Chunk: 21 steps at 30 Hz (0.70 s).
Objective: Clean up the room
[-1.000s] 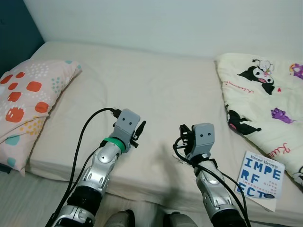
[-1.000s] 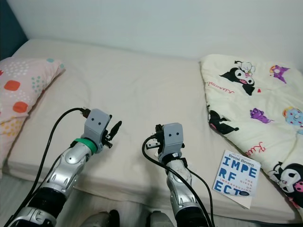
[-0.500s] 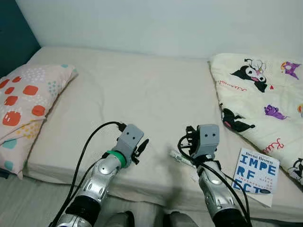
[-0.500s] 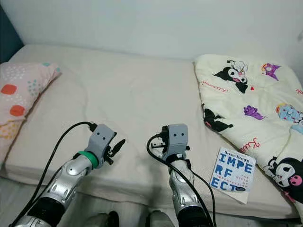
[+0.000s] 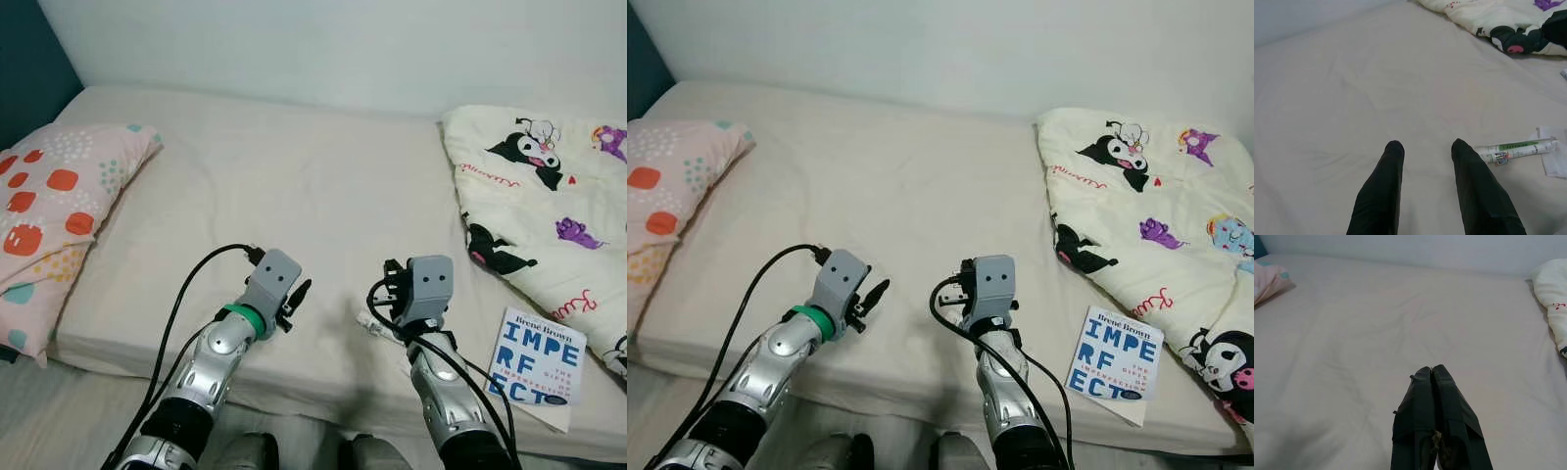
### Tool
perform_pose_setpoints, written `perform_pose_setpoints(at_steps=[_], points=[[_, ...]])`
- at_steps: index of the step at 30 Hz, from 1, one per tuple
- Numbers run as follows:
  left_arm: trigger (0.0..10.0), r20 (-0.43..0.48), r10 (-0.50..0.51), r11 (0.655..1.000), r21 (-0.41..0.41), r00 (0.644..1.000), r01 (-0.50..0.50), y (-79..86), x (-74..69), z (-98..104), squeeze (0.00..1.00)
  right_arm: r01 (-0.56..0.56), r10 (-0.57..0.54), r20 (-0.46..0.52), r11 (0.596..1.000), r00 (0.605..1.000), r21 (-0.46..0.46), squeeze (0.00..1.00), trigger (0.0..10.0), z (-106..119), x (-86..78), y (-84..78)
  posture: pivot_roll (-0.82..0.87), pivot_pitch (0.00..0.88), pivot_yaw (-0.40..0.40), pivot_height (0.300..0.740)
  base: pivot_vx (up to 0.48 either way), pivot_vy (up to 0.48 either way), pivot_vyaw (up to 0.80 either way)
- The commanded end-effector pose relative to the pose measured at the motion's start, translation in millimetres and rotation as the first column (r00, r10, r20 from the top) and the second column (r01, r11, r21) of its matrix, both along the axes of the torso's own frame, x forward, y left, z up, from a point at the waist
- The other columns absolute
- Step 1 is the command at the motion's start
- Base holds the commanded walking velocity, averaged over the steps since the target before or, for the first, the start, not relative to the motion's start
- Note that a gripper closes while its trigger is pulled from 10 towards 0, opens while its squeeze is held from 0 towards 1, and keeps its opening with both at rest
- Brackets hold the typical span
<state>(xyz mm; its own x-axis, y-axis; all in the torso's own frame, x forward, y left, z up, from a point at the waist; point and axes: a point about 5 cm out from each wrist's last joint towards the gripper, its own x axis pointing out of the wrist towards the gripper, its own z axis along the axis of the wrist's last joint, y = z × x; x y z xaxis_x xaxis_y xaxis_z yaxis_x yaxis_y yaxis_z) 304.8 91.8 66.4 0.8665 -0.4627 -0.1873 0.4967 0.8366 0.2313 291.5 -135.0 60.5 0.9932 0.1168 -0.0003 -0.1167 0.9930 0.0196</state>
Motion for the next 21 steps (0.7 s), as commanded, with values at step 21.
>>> perform_pose_setpoints(at_steps=[21], points=[[10.0,-0.032,0.009,0.999,0.038,0.999,-0.007,5.7,-2.9,-9.9,0.00,-0.004,0.003,-0.035,1.000,0.999,-0.005,0.00,10.0,-7.6,-2.0,0.1,-0.06,0.037,0.078,0.625,0.000,0.000,0.00]])
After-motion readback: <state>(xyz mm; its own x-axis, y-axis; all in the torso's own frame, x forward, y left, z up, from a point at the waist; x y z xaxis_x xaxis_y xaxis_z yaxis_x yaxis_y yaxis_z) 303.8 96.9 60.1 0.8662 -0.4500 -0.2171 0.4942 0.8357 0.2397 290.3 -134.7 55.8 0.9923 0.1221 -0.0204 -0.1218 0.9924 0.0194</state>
